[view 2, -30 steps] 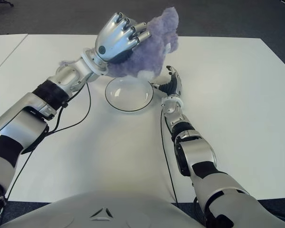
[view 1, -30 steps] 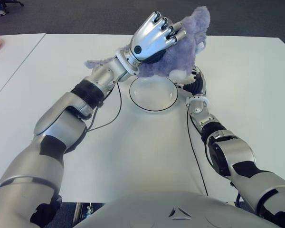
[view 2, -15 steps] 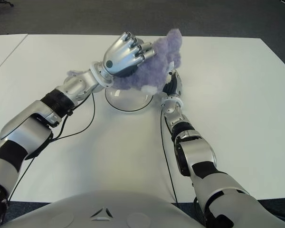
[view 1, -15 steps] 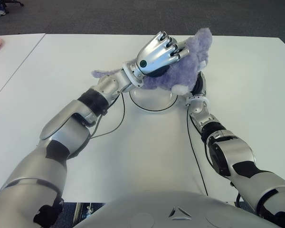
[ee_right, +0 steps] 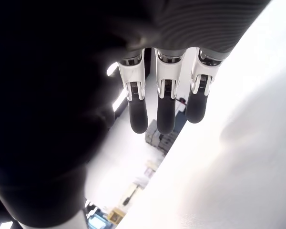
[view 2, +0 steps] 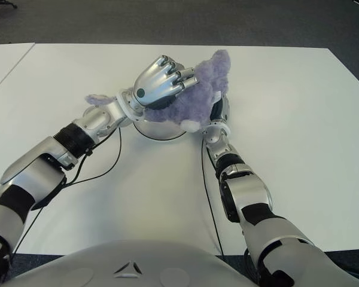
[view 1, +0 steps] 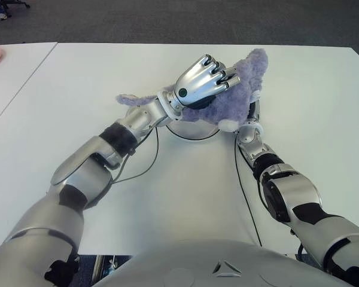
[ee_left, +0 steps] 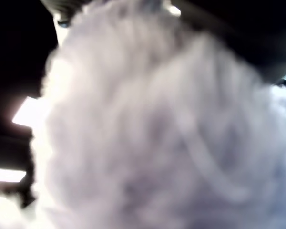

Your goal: Put the doll into the plate.

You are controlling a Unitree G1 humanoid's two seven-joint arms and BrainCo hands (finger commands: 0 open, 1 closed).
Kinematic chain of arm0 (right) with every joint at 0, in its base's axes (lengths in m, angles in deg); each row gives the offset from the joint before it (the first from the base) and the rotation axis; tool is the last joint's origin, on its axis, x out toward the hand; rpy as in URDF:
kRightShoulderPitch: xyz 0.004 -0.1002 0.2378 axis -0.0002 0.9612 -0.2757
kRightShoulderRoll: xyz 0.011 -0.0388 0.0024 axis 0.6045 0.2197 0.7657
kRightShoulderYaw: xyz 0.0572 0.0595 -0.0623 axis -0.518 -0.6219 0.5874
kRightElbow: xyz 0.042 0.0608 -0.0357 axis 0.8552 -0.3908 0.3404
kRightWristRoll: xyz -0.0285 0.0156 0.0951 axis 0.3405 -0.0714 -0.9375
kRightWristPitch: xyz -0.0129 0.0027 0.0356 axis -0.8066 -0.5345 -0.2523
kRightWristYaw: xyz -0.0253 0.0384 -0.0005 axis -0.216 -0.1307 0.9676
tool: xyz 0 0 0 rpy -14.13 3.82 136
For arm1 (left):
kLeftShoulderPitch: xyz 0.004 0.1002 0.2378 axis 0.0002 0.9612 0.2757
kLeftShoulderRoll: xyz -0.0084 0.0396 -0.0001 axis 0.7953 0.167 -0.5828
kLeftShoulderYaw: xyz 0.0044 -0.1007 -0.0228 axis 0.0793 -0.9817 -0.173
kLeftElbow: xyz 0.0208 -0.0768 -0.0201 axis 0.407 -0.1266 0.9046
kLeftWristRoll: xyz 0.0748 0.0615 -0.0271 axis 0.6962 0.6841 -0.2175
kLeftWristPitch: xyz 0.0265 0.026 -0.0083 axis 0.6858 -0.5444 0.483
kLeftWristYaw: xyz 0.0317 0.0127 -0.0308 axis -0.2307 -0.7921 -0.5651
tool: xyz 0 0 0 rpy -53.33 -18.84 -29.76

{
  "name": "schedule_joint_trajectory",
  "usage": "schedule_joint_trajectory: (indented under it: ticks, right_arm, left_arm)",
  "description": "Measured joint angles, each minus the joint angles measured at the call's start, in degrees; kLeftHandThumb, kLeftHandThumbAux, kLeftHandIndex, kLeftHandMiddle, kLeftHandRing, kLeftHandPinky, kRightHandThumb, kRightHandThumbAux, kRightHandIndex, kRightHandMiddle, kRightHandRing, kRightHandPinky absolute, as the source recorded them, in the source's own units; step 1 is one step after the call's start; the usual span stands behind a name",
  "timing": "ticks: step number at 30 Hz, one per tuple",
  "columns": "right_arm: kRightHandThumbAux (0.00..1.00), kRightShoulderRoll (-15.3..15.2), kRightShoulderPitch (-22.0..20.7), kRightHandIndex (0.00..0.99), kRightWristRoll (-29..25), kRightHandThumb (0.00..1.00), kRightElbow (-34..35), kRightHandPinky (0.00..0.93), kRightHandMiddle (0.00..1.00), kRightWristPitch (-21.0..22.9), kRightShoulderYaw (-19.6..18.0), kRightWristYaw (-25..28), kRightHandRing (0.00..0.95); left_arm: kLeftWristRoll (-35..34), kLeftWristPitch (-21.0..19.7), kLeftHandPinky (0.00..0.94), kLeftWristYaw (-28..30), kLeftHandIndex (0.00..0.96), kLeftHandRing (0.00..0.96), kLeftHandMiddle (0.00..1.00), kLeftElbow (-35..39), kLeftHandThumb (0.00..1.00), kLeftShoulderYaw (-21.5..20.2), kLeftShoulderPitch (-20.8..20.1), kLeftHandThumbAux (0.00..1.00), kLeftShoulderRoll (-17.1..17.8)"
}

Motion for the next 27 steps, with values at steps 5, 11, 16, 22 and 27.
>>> schedule_joint_trajectory:
  ticks: [5, 11, 16, 22, 27]
  right_arm:
    - [0.945, 0.0, 0.0, 0.194, 0.0, 0.000, 0.0, 0.437, 0.358, 0.0, 0.2, 0.0, 0.390]
    - [0.967, 0.0, 0.0, 0.222, 0.0, 0.000, 0.0, 0.712, 0.596, 0.0, 0.2, 0.0, 0.662]
    - [0.972, 0.0, 0.0, 0.257, 0.0, 0.054, 0.0, 0.821, 0.711, 0.0, 0.2, 0.0, 0.775]
    - [0.960, 0.0, 0.0, 0.275, -0.1, 0.137, 0.0, 0.849, 0.764, 0.0, 0.1, 0.0, 0.819]
    - [0.958, 0.0, 0.0, 0.282, -0.1, 0.189, 0.0, 0.857, 0.784, -0.1, 0.0, 0.0, 0.836]
  left_arm:
    - [0.8, -3.8, 0.761, 2.2, 0.423, 0.732, 0.595, 2.0, 0.733, -0.4, 2.2, 0.695, 0.2]
    - [1.7, -8.4, 0.566, 7.1, 0.334, 0.540, 0.439, 4.4, 0.311, -1.4, 4.5, 0.606, 0.7]
    - [2.0, -11.3, 0.304, 10.4, 0.254, 0.319, 0.286, 6.4, 0.176, -2.4, 5.7, 0.573, 1.1]
    - [3.0, -13.5, 0.203, 14.1, 0.234, 0.247, 0.263, 9.1, 0.102, -2.4, 6.0, 0.577, 1.8]
    - [4.0, -14.8, 0.168, 15.7, 0.234, 0.233, 0.271, 10.5, 0.045, -2.4, 6.1, 0.593, 1.8]
